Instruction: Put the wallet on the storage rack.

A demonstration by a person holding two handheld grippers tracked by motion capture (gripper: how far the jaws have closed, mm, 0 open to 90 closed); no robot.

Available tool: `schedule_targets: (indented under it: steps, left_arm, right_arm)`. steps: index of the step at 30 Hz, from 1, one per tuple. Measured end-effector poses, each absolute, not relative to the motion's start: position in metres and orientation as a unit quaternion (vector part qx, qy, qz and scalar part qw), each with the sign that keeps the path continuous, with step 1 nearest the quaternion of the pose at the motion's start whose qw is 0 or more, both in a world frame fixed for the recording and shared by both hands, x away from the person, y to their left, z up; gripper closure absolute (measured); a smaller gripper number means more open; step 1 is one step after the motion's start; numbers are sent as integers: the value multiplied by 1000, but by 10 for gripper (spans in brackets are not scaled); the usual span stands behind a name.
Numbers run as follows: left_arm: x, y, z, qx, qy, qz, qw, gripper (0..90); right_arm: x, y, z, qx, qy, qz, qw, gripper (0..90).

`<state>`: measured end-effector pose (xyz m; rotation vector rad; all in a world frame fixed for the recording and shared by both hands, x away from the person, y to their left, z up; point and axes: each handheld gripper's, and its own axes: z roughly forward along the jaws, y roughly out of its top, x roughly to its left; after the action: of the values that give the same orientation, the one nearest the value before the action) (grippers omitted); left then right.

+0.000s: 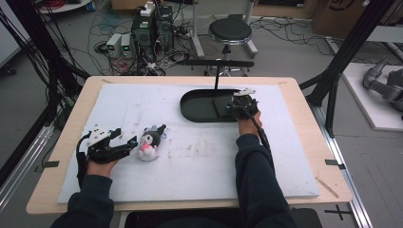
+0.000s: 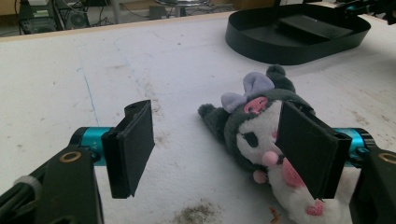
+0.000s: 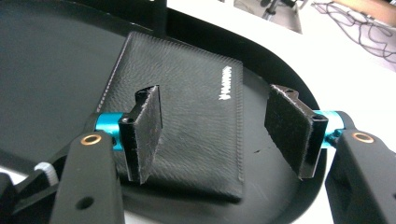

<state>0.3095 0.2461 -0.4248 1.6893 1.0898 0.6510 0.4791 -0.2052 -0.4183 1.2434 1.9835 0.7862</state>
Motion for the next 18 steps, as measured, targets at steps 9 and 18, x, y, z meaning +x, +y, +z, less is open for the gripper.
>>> schedule_targets:
  steps: [9,18]
  left_arm:
    - [309,244,-425,696,447,266,496,274]
    - [307,249,-425,685,454,272,501,274]
  right_arm:
    - [452,-248,-411,470,757,334,309,334]
    - [396,-300,-394,446,765,376,272,228]
